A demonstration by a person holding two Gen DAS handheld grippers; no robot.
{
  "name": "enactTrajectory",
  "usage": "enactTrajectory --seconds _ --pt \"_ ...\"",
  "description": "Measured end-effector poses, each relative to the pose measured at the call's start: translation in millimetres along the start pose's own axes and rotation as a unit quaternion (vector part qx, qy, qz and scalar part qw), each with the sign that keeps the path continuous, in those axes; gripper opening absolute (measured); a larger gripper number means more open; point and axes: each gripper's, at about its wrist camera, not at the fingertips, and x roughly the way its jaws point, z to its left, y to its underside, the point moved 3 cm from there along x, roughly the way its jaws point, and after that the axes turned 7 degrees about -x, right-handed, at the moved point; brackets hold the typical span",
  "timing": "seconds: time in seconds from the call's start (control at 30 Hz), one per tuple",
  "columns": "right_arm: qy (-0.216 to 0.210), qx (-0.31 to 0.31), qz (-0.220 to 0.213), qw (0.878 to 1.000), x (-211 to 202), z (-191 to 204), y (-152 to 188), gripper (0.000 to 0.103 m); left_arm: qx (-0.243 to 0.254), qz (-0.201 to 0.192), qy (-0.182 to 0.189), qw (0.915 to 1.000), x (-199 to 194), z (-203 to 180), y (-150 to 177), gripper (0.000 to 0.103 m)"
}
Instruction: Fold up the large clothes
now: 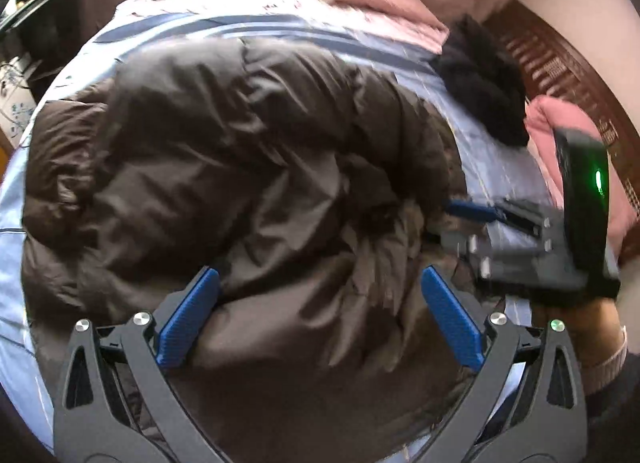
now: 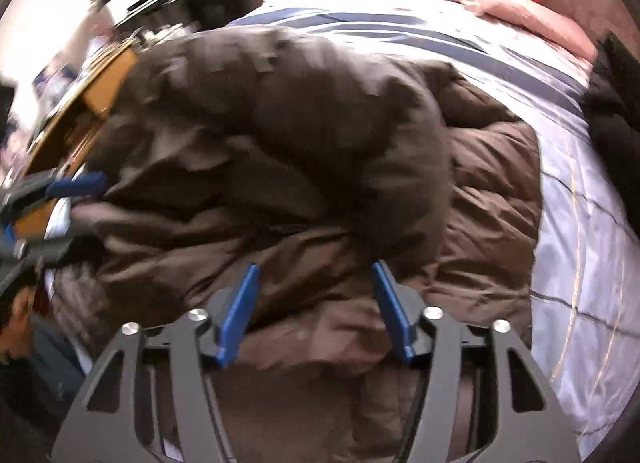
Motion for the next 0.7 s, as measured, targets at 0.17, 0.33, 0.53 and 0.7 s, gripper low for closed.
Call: enactTrajectory --seconds 0.17,0.33,0.53,0.7 --pt "-0.007 -0.030 -0.033 0.999 0 6 -47 0.040 -0.014 0.038 -0.066 0.9970 31 8 4 0.101" --pt "-0.003 0.003 0.018 1.000 69 -15 -87 0.040 -0.030 0.044 -0.077 0.9956 40 14 0 0.101" --pt "0.007 0.047 0.032 0.998 124 -35 -138 0.042 0.034 0.008 -0.122 0.9919 51 4 -10 0.101" --pt "0.001 0.029 0.038 0.999 107 -30 -140 0.044 -0.014 0.030 -0.112 0.9931 56 13 -18 0.101"
